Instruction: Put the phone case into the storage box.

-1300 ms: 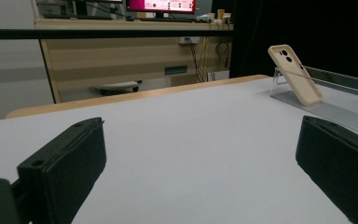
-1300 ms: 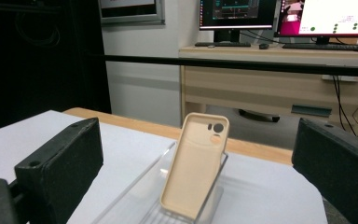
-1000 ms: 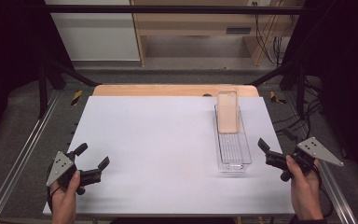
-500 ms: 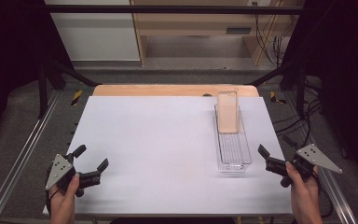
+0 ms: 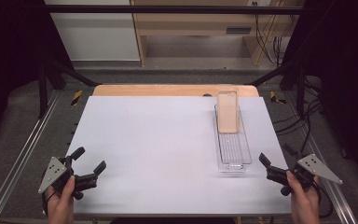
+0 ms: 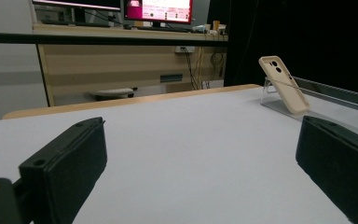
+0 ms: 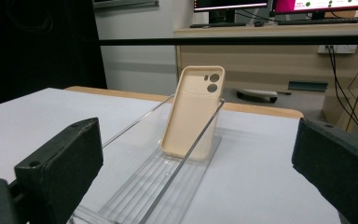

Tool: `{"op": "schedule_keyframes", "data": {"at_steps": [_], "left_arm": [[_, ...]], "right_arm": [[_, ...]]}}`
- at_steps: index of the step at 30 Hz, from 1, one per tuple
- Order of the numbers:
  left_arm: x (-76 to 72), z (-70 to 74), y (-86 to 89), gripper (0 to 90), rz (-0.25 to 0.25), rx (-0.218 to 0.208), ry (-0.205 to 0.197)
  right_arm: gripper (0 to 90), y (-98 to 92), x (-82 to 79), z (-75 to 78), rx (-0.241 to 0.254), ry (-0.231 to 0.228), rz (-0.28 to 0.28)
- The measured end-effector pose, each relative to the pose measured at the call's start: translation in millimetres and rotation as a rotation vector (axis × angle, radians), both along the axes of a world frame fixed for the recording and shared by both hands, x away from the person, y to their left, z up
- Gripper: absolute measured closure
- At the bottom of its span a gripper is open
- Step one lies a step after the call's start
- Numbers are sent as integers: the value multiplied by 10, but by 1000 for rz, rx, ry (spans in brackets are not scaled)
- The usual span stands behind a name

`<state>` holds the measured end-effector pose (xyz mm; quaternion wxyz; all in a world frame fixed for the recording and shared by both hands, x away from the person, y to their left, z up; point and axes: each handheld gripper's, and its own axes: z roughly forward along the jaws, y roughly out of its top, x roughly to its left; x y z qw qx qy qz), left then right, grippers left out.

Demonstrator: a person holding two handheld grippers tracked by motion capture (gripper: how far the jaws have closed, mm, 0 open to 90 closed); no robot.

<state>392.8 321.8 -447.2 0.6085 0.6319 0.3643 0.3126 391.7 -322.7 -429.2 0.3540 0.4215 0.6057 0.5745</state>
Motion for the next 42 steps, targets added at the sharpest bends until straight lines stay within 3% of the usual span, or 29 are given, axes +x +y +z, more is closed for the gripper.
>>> {"op": "schedule_keyframes", "data": {"at_steps": [14,18,25,42], "left_arm": [[2,-3,-6,17,-10,22,-22],[-1,-2,-26,16,-20,45,-36],[-1,-6,-17,16,-25,46,-45],[16,-18,-8,16,-37,48,-53]], "right_arm": [[21,10,-91,-189,7,16,12],[21,43,-97,-263,11,24,23],[21,97,-114,-339,28,12,29],[18,239,-76,-394,-18,-28,65]]}}
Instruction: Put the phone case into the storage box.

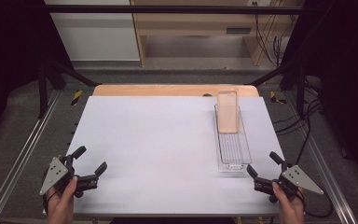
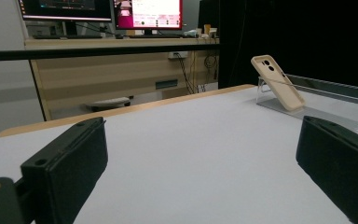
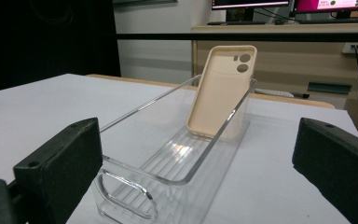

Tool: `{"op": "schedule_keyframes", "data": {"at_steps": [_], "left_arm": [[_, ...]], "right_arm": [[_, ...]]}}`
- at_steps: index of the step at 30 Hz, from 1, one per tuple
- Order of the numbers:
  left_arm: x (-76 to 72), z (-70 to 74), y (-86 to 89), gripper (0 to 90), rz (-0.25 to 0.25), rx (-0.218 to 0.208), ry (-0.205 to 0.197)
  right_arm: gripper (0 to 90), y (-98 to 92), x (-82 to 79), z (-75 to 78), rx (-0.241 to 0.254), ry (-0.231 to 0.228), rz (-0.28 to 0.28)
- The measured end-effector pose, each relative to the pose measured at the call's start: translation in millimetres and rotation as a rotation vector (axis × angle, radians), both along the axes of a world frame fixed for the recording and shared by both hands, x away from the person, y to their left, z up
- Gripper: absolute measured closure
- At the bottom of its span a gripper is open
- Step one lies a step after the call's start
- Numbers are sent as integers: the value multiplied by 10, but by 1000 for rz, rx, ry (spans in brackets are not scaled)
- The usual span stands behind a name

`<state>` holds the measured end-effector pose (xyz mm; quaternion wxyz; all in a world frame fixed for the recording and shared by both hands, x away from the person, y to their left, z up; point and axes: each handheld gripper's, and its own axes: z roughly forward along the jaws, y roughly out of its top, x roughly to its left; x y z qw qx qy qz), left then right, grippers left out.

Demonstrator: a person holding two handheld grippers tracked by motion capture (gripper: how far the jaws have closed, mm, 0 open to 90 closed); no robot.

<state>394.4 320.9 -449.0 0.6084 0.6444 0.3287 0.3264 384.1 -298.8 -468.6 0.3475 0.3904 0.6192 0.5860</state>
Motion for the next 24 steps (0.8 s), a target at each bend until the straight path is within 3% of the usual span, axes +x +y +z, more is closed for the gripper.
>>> {"op": "schedule_keyframes", "data": {"at_steps": [13,24], "left_arm": [[7,-4,-9,16,-5,4,0],[8,-4,-5,16,-3,-4,-3]], "right_arm": [[17,153,127,16,-31,-27,53],[27,235,282,96,-19,-12,71]]}}
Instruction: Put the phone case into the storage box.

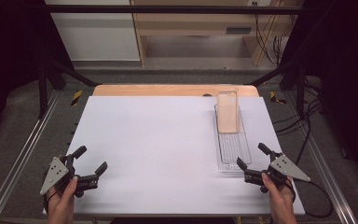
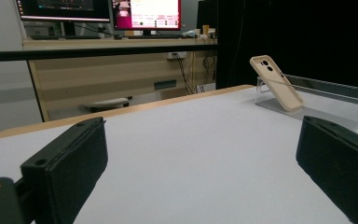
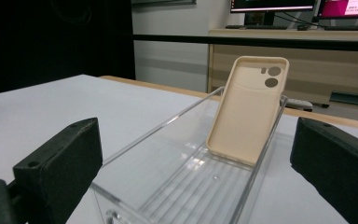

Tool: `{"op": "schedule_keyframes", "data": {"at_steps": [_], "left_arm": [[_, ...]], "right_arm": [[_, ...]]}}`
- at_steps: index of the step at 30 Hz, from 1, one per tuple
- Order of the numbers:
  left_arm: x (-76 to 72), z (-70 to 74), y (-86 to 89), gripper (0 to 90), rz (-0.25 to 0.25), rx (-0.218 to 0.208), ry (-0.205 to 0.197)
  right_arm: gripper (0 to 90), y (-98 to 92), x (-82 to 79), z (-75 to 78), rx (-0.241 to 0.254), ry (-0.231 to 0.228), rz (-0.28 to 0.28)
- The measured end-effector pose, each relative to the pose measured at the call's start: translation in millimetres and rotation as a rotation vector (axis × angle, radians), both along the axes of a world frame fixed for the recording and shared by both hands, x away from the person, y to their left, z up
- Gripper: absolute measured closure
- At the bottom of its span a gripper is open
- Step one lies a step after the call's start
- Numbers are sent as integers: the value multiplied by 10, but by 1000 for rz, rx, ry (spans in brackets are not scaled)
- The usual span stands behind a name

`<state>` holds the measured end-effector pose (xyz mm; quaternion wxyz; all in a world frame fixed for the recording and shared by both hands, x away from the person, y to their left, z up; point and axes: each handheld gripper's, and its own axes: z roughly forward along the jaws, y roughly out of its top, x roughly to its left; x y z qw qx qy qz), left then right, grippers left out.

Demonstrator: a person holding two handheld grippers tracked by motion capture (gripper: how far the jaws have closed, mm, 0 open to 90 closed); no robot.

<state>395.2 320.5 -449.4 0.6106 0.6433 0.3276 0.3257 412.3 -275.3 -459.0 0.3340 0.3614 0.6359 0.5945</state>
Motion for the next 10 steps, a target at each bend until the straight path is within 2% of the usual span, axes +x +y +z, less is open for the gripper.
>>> {"op": "schedule_keyframes", "data": {"at_steps": [4,10], "left_arm": [[1,0,6,16,6,-3,-2],[8,-2,10,16,16,-9,1]], "right_arm": [[36,13,58,52,22,9,13],[43,-9,120,74,52,50,16]]}}
